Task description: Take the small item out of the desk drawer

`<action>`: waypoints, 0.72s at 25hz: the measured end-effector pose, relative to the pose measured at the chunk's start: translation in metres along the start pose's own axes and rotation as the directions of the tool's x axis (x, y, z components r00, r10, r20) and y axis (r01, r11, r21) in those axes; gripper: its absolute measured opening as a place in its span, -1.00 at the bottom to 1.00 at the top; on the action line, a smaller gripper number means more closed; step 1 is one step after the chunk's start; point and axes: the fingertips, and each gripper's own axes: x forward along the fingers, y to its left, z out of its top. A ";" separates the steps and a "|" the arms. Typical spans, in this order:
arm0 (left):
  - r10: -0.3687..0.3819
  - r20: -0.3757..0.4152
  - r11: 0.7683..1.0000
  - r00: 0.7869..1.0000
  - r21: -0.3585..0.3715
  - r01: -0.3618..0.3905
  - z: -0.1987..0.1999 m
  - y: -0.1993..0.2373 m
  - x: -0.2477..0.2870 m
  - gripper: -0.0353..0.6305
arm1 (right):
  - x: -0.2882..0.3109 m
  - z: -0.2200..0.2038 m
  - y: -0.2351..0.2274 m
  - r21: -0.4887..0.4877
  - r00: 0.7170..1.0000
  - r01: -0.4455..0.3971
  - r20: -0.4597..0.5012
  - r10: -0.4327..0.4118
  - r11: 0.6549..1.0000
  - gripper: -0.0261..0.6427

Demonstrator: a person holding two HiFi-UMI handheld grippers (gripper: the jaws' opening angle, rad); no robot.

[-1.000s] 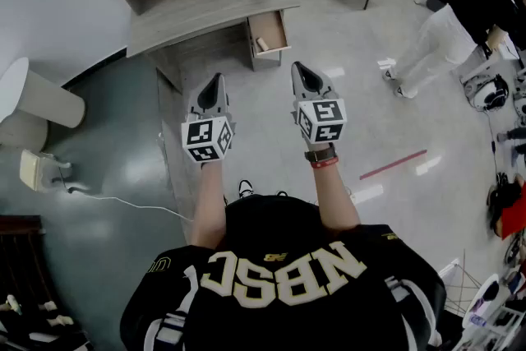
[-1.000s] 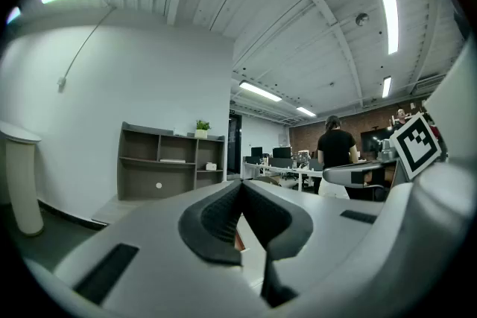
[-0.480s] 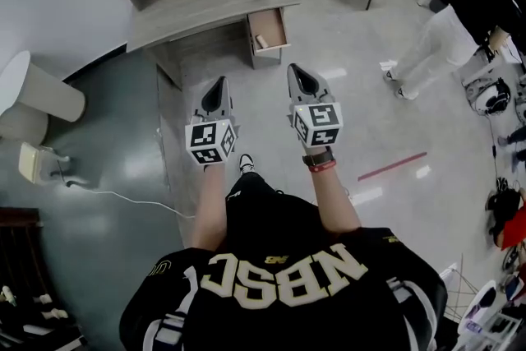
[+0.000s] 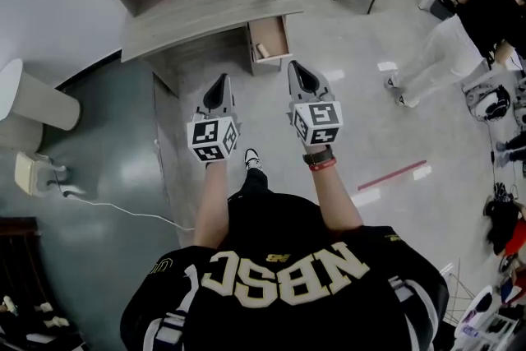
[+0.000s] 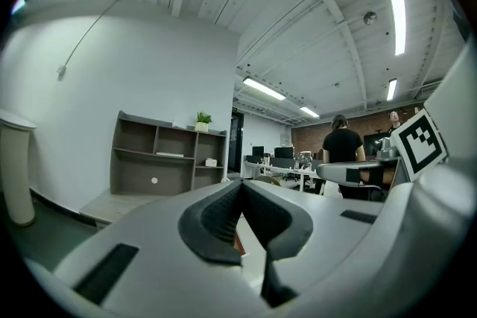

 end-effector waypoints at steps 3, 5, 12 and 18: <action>-0.003 0.005 1.000 1.000 -0.009 0.003 0.002 0.019 0.032 -0.85 | 0.035 0.001 -0.007 -0.010 1.000 -0.004 -0.013 0.004 1.000 -0.94; -0.002 0.010 1.000 1.000 -0.013 0.002 0.004 0.032 0.053 -0.85 | 0.058 0.004 -0.011 -0.016 1.000 -0.009 -0.020 0.009 1.000 -0.94; -0.023 0.003 1.000 1.000 0.016 0.023 0.006 0.068 0.116 -0.85 | 0.126 0.007 -0.021 -0.010 0.999 -0.003 -0.033 0.003 1.000 -0.94; -0.037 -0.017 0.999 0.999 0.010 0.037 -0.006 0.101 0.156 -0.85 | 0.178 -0.006 -0.027 0.007 0.998 0.007 -0.060 -0.007 1.000 -0.94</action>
